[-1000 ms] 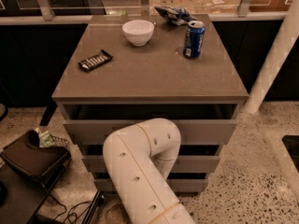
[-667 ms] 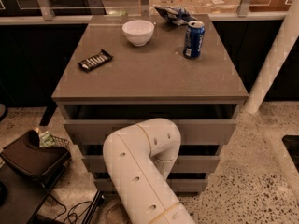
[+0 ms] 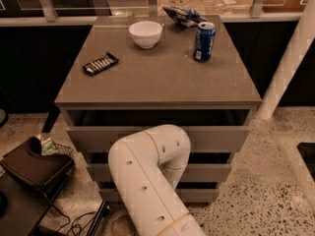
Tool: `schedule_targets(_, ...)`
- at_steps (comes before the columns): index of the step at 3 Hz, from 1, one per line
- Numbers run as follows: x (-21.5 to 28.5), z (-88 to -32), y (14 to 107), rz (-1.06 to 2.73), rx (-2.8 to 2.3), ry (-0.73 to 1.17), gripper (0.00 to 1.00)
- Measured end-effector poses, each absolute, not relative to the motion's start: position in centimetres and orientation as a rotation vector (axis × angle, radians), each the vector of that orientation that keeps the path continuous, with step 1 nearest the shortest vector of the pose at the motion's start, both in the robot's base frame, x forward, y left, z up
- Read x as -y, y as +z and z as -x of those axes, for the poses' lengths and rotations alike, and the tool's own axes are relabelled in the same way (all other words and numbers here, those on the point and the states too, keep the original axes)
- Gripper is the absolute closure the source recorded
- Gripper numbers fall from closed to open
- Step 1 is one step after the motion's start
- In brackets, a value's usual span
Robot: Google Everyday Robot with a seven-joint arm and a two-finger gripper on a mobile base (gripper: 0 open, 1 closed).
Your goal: Open bottom drawer
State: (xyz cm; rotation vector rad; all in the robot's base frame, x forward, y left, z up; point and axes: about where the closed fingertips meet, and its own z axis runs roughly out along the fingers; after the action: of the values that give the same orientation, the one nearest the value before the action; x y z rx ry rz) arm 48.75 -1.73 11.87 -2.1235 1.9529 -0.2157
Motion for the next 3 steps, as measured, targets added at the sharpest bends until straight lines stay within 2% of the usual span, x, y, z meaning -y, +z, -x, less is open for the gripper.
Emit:
schedule_targets(2,1.73,-48.70,12.06,2.124,-1.953,-0.215,0.87)
schedule_targets(3,1.73,-48.70,12.07,2.124,-1.953,-0.215,1.00)
